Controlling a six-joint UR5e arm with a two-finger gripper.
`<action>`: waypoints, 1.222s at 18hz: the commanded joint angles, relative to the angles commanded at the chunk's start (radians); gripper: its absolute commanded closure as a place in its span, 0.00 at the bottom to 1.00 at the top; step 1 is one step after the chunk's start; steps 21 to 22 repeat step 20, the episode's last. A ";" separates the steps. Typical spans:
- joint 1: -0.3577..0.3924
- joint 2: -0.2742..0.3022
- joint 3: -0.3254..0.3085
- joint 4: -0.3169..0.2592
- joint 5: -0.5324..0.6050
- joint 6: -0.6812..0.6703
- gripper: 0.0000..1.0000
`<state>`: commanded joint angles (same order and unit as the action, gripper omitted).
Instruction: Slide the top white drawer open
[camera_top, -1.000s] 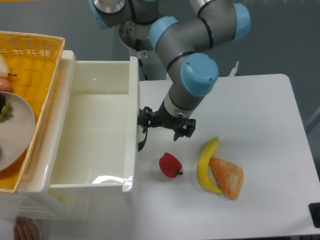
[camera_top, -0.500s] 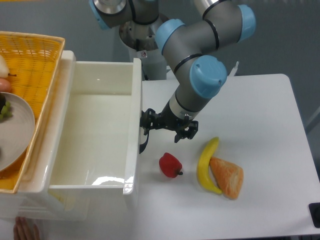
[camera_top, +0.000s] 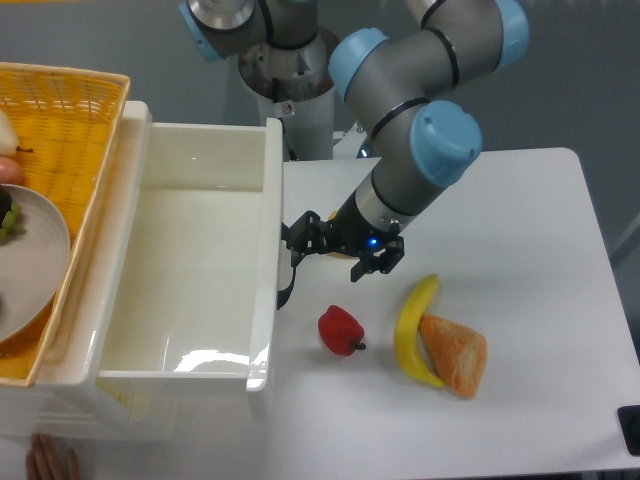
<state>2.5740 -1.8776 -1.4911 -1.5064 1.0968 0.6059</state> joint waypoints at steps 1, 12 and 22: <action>0.003 0.002 0.002 0.008 0.000 0.002 0.00; 0.008 -0.014 0.000 0.167 0.097 0.281 0.00; 0.006 -0.043 0.003 0.167 0.116 0.293 0.00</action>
